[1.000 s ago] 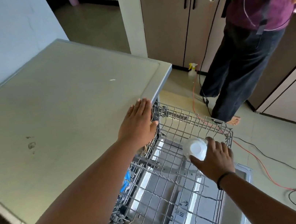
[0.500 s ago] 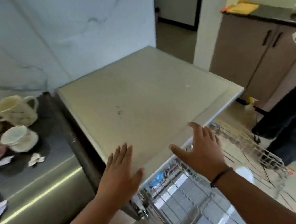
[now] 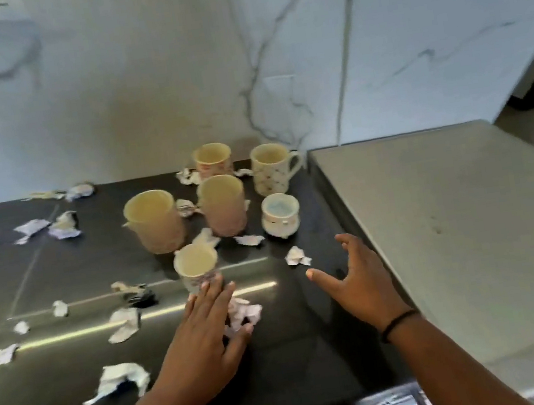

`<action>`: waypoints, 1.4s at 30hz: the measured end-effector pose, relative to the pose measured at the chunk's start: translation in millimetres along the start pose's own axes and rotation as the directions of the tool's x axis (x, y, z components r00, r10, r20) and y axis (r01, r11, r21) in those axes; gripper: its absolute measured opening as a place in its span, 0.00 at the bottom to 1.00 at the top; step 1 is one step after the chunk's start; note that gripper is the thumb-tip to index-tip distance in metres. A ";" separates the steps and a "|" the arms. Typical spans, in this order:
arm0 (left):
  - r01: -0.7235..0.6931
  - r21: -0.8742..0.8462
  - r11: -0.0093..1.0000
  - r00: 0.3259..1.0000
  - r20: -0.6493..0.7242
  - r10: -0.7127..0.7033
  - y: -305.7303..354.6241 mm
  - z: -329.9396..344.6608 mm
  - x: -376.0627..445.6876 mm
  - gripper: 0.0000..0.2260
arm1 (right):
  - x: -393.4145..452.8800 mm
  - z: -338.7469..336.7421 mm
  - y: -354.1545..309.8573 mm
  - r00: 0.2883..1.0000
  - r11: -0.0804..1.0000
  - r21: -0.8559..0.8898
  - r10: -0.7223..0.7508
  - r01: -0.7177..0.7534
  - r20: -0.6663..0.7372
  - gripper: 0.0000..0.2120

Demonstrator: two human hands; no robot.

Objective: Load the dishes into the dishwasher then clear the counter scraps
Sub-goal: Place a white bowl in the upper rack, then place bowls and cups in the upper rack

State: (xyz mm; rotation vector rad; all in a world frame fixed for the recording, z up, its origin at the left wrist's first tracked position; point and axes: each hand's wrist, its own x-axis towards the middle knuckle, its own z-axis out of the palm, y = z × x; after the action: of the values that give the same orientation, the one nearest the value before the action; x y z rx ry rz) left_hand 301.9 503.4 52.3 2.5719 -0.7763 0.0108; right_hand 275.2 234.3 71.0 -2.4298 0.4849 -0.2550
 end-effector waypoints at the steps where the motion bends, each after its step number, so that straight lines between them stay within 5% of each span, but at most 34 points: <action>1: -0.008 -0.005 1.000 1.000 -0.029 0.008 -13.5 -8.3 0.4 0.33 | 7.1 12.6 -11.4 1.000 1.000 0.012 0.004 -0.005 0.020 0.41; 8: -0.132 -0.097 0.987 0.987 -0.110 0.121 -47.9 -24.0 -4.6 0.12 | 53.4 51.9 -36.9 0.989 0.988 0.049 0.141 -0.143 0.044 0.48; 12: -0.182 -0.056 0.982 0.983 -0.016 0.182 -60.8 -4.4 -4.2 0.16 | 84.8 58.3 -42.8 0.989 0.986 0.081 0.141 -0.144 0.036 0.50; 17: -0.193 0.044 0.980 0.979 0.076 0.189 -59.0 2.2 -5.0 0.23 | 103.2 70.4 -51.1 0.995 0.973 0.209 0.096 -0.098 0.023 0.41; 27: -0.214 0.016 0.977 0.975 0.068 0.213 -46.5 -6.8 1.0 0.25 | 59.3 35.0 -53.4 0.993 0.897 0.435 0.113 -0.084 -0.041 0.33; 30: -0.282 -0.018 0.959 0.959 0.037 0.282 -22.8 -13.8 12.5 0.24 | 27.6 4.4 -45.7 0.984 0.753 0.641 0.179 -0.151 0.021 0.31; 36: -0.489 -0.077 0.869 0.865 0.089 0.495 63.8 5.6 49.1 0.23 | -48.2 -70.8 9.6 0.914 0.088 0.940 0.279 -0.331 0.295 0.35; 42: -0.678 -0.135 0.722 0.702 0.170 0.691 186.2 63.9 61.1 0.24 | -138.6 -144.8 92.3 0.874 -0.056 0.979 0.441 -0.198 0.202 0.39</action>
State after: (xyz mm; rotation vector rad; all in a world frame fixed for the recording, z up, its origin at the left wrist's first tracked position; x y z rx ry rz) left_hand 247.6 306.7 81.0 2.0869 -1.7543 -0.0526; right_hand 79.8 142.6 117.1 -0.7512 0.6381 -0.4192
